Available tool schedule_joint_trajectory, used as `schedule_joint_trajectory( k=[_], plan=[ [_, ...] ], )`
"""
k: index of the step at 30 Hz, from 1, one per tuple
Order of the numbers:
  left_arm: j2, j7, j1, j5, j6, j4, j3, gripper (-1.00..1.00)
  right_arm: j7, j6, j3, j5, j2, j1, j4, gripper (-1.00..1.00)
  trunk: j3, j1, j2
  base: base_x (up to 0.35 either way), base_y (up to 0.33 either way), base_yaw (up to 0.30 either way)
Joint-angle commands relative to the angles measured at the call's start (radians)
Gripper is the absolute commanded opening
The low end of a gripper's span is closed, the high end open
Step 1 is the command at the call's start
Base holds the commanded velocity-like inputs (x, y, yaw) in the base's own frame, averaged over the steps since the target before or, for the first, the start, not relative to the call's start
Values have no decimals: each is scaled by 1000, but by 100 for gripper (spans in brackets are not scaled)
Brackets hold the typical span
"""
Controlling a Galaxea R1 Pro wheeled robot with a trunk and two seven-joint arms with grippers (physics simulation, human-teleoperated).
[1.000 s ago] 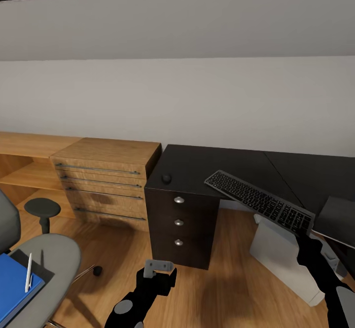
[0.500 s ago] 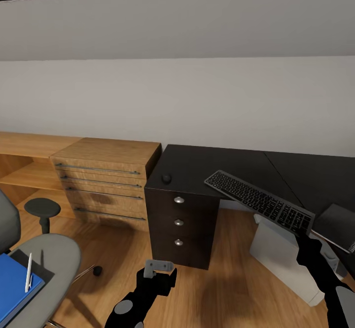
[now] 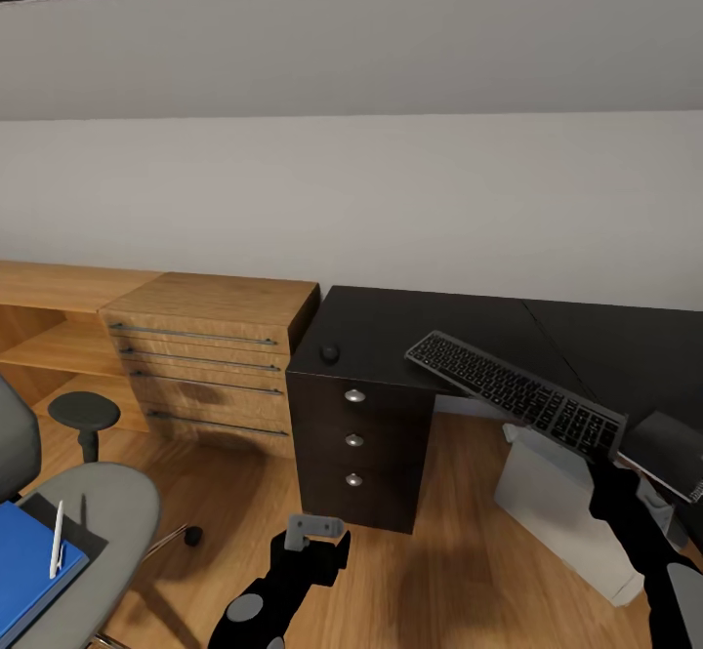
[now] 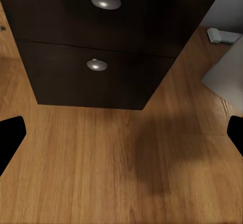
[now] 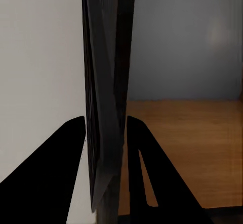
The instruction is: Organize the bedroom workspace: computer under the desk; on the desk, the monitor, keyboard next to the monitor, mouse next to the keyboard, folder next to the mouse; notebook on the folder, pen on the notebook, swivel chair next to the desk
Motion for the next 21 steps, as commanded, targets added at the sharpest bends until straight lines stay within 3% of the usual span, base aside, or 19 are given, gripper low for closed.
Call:
schedule_joint_trajectory(
  k=[1,21],
  plan=[
    [0,9,-1,11,3,4,-2,100,0,7,-2,-2,2,-1,-11,-100,-1,0,0,0,0,0],
    [-1,9,-1,9,3,26,-4,100,-2,10,-2,15,44,1,-74,-100,-1,0,0,0,0,0]
  ],
)
